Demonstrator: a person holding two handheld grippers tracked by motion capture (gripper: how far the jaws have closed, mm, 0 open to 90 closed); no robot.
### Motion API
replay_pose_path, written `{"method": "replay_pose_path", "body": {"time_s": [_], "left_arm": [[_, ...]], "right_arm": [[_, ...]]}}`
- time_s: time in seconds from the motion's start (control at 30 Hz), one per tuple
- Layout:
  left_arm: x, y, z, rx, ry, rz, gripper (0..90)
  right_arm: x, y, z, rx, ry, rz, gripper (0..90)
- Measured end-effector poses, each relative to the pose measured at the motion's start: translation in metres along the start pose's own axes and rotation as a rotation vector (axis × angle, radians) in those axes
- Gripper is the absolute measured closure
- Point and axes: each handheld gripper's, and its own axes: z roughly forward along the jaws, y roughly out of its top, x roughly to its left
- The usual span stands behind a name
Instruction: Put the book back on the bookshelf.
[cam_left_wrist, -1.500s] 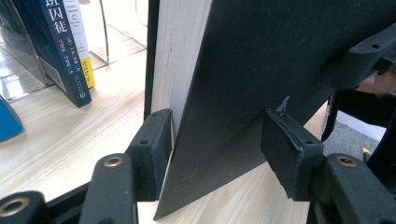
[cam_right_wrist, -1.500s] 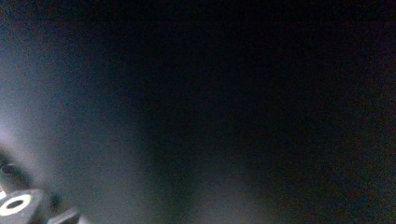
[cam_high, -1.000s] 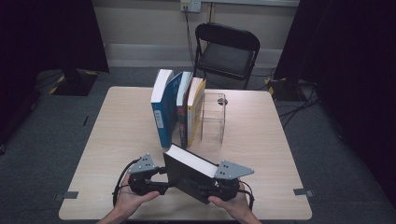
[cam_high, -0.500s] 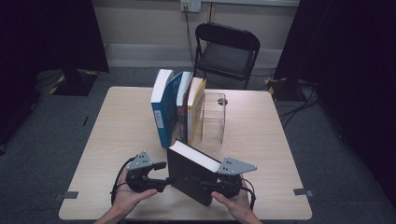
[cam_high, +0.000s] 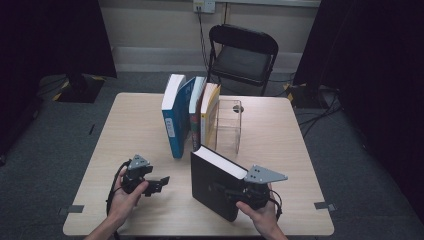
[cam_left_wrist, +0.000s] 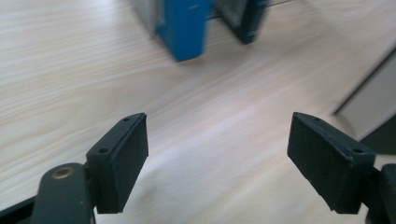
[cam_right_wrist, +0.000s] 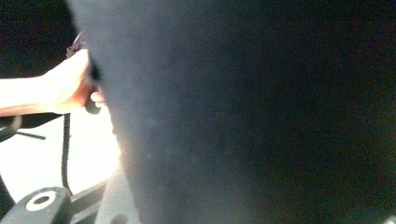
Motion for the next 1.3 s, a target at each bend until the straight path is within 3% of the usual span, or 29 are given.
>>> {"method": "replay_pose_path", "body": {"time_s": [0.03, 0.07, 0.1, 0.13, 0.17, 0.3, 0.33, 0.37, 0.47, 0.63, 0.77, 0.8, 0.87, 1.0, 1.3], "left_arm": [[0.004, -0.001, 0.000, 0.015, 0.024, -0.003, 20.4], [0.011, -0.002, 0.000, 0.039, 0.096, 0.014, 21.0], [0.011, -0.002, 0.000, 0.039, 0.096, 0.014, 21.2], [0.017, -0.004, 0.001, 0.052, 0.150, 0.048, 19.8], [0.021, -0.005, 0.003, 0.056, 0.170, 0.035, 17.7], [0.025, -0.008, 0.004, 0.053, 0.194, 0.024, 18.1], [0.025, -0.010, 0.007, 0.064, 0.200, 0.059, 16.6], [0.025, -0.010, 0.007, 0.064, 0.200, 0.059, 16.5], [0.022, -0.011, 0.015, 0.098, 0.241, 0.112, 16.7], [0.023, -0.012, 0.018, 0.073, 0.238, 0.112, 15.4], [0.028, -0.014, 0.019, 0.050, 0.215, 0.069, 12.7], [0.032, -0.018, 0.020, 0.029, 0.217, 0.034, 10.4], [0.033, -0.018, 0.020, 0.034, 0.222, 0.017, 8.7], [0.034, -0.017, 0.020, 0.037, 0.227, 0.013, 6.9], [0.034, -0.017, 0.021, 0.035, 0.230, 0.006, 5.7]], "right_arm": [[-0.001, 0.001, -0.001, 0.003, -0.009, 0.003, 53.3], [-0.002, 0.001, -0.003, 0.001, -0.023, 0.004, 53.3], [-0.002, 0.001, -0.003, 0.001, -0.023, 0.004, 53.3], [-0.004, 0.002, -0.004, -0.001, -0.035, 0.016, 53.4], [-0.005, 0.003, -0.004, 0.003, -0.037, 0.018, 53.3], [-0.005, 0.006, -0.005, 0.010, -0.059, 0.024, 53.6], [-0.005, 0.007, -0.006, 0.013, -0.072, 0.009, 53.6], [-0.005, 0.007, -0.006, 0.013, -0.072, 0.009, 53.6], [-0.009, 0.009, -0.009, 0.004, -0.086, 0.031, 53.7], [-0.013, 0.010, -0.012, -0.004, -0.118, 0.038, 53.7], [-0.020, 0.013, -0.017, -0.015, -0.173, 0.051, 53.7], [-0.021, 0.013, -0.017, -0.017, -0.180, 0.051, 53.7], [-0.022, 0.015, -0.017, -0.020, -0.204, 0.059, 53.7], [-0.025, 0.018, -0.015, -0.018, -0.258, 0.059, 53.7], [-0.032, 0.026, -0.007, -0.032, -0.305, 0.062, 53.8]]}}
